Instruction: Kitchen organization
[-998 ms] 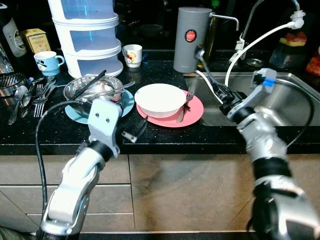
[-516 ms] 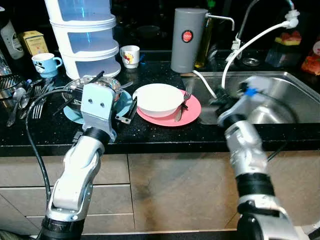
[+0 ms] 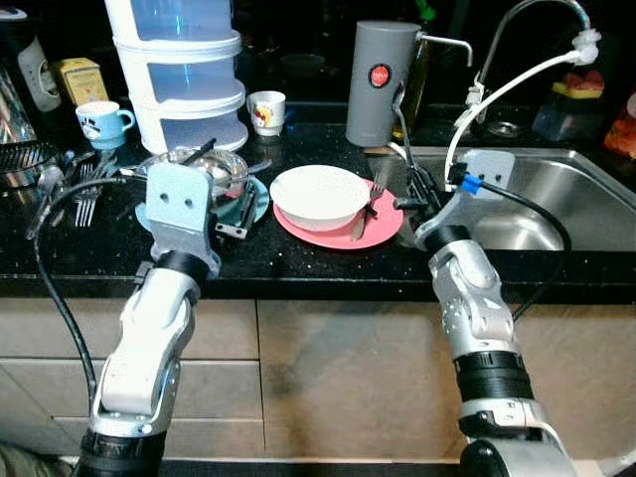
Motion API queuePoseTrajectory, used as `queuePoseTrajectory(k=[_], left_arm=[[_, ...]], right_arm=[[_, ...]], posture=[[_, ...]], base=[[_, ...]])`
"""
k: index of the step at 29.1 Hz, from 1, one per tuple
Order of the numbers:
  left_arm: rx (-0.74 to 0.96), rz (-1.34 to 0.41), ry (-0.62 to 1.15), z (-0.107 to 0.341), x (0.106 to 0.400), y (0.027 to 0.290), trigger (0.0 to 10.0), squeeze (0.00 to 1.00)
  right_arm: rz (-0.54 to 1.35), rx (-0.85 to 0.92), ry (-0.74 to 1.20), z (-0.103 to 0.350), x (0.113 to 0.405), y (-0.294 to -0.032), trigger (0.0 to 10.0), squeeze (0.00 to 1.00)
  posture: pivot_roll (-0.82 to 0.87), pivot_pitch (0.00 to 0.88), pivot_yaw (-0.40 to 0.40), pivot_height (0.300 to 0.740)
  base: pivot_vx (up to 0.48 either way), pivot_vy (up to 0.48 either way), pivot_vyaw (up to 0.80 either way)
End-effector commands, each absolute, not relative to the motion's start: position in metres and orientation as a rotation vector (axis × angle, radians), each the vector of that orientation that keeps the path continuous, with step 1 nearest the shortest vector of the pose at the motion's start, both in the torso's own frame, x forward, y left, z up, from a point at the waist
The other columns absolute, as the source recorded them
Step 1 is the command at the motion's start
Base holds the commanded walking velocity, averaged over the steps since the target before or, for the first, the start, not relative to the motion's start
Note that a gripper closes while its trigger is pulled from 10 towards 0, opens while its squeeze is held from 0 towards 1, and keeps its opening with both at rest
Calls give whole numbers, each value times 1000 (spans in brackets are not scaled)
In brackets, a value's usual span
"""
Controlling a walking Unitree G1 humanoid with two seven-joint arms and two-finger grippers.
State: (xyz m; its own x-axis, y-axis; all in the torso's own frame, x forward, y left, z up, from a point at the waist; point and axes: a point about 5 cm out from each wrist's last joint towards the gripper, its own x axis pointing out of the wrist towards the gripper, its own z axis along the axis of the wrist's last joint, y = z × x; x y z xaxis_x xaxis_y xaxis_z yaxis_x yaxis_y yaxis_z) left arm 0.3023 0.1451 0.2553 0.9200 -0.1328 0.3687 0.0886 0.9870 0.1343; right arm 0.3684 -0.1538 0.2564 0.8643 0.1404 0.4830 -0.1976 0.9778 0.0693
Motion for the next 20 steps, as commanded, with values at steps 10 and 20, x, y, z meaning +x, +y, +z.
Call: queuePoseTrajectory(k=[10,20], left_arm=[[100,-108,-380,254,303,145,10000,0],[92,-111,-382,254,303,145,10000,0]], right_arm=[[175,99,-500,259,366,-155,10000,0],[179,95,-500,260,366,-155,10000,0]], posture=[[99,26,12,740],[94,16,11,740]], base=[[0,-480,0],[0,-451,0]])
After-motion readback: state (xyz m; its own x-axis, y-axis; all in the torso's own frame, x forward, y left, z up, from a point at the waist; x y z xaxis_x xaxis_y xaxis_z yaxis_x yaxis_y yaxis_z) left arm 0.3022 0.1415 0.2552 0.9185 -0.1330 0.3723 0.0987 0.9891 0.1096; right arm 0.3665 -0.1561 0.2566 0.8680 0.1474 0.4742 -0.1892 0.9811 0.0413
